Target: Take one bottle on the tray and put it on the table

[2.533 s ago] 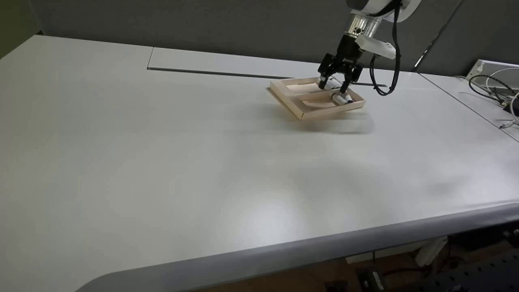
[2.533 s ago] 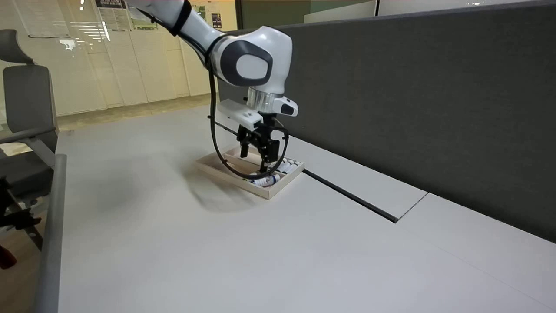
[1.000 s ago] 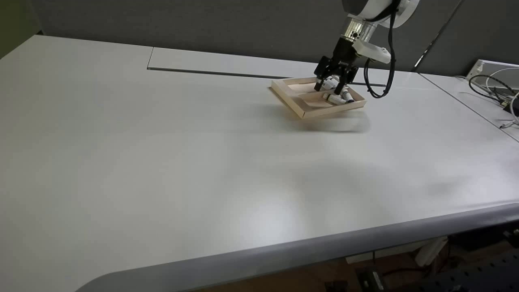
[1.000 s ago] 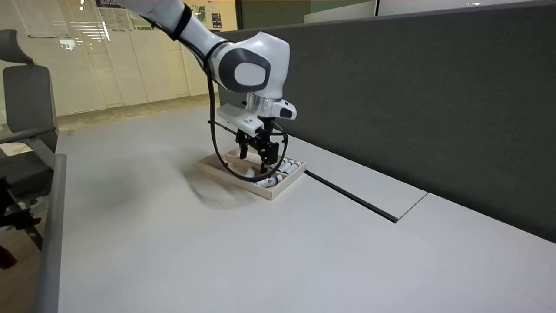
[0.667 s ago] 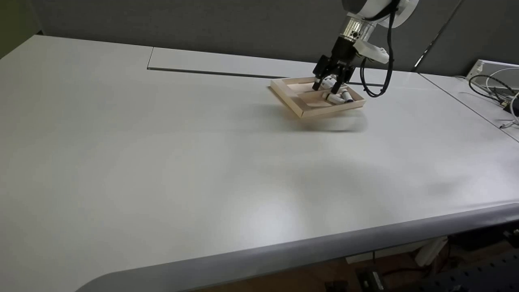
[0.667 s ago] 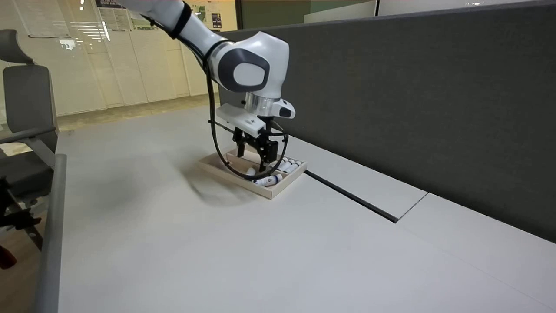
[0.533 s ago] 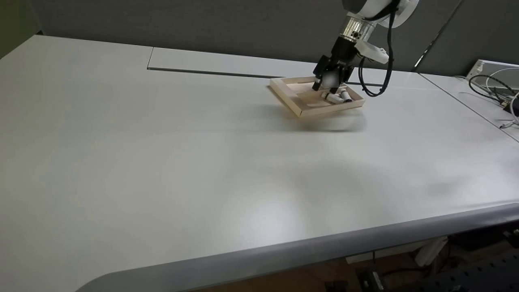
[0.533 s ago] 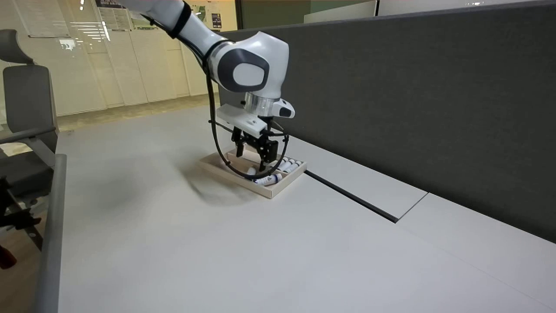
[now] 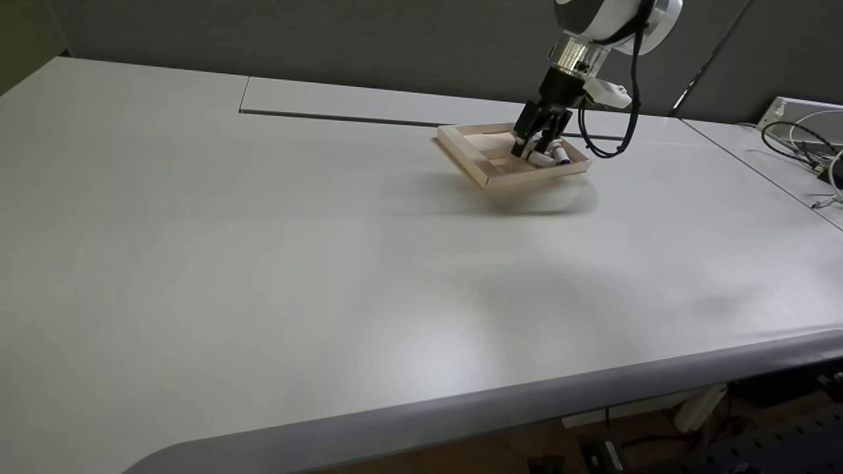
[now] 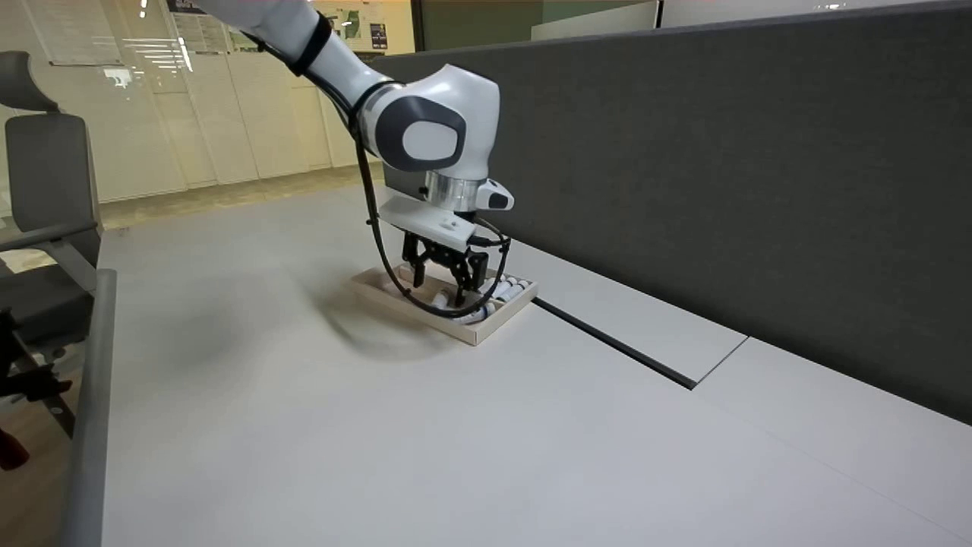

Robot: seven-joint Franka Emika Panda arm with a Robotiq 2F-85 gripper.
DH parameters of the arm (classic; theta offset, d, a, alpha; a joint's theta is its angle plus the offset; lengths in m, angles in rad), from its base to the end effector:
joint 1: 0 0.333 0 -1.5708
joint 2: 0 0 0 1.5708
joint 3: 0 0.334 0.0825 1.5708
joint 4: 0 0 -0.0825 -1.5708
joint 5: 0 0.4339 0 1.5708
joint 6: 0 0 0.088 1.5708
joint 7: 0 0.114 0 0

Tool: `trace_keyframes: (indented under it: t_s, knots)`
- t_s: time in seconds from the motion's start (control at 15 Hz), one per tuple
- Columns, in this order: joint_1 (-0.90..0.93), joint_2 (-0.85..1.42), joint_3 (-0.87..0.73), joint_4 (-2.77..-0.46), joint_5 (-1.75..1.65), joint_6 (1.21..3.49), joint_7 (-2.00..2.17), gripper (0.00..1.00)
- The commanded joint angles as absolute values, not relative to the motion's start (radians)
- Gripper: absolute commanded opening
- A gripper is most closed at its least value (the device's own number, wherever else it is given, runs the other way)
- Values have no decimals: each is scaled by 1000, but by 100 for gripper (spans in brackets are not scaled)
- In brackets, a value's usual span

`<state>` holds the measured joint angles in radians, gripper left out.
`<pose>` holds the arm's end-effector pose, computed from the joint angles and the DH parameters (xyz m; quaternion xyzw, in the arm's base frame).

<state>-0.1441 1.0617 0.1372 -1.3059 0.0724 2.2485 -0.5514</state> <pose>0.7697 -0.0231 0.0529 -0.9713 -0.2135 0.0292 0.1004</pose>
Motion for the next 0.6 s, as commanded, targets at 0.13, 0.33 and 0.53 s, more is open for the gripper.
trace_keyframes:
  t_s: [0.13,0.33,0.53]
  knots:
    - [-154,1021,138,-1352,44,2244,-554,45]
    - [-156,992,144,-1334,60,2163,-535,25]
    - [-159,972,136,-1280,74,2033,-508,3]
